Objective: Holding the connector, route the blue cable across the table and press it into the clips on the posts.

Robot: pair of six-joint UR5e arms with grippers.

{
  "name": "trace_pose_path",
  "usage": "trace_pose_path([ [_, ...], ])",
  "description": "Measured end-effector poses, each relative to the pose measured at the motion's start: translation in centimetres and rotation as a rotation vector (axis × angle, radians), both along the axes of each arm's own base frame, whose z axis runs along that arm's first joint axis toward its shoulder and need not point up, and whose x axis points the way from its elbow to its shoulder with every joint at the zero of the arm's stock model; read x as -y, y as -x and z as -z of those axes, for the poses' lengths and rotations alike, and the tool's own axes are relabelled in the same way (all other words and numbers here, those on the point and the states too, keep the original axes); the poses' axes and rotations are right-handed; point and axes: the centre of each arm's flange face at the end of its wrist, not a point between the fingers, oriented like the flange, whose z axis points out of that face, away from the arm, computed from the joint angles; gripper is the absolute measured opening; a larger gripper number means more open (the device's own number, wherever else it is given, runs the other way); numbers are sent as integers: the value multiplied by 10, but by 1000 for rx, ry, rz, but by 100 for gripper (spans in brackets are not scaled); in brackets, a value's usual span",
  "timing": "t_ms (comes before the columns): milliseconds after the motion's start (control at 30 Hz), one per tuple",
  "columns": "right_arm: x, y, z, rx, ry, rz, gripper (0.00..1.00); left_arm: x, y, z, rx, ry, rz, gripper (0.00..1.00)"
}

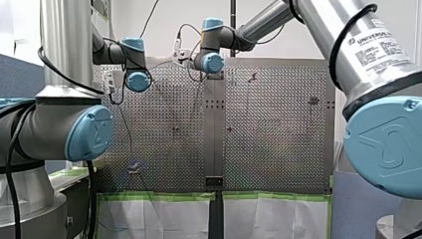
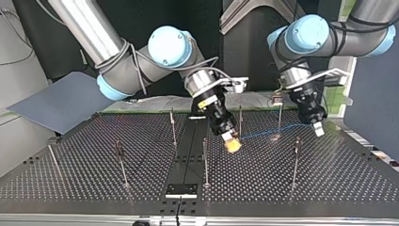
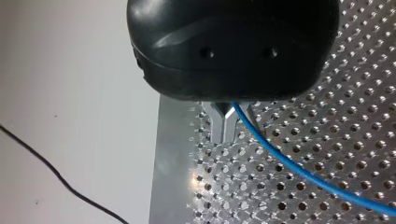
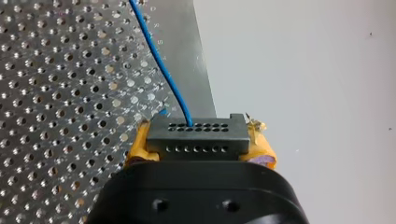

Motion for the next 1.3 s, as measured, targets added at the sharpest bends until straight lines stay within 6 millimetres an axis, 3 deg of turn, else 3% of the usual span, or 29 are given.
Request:
trace_pose_path([
  [300,0,-19,21,-21,-18,-18,0,-7,-10,-7,48,11,50,0],
  [433,-1,-23,32,-33,-30,-22,0,-11,-16,1,38,16,57,0],
  [633,0,-25,38,-36,-45,-25,0,-17,-24,14,15,14,45,0],
  [1000,9,-25,52,-42,-66,-19,0,-25,-37,5,84,16,91,0],
  [1300,18,-21,54,-42,-69,-7,0,-30,-49,9,81,11,98,0],
])
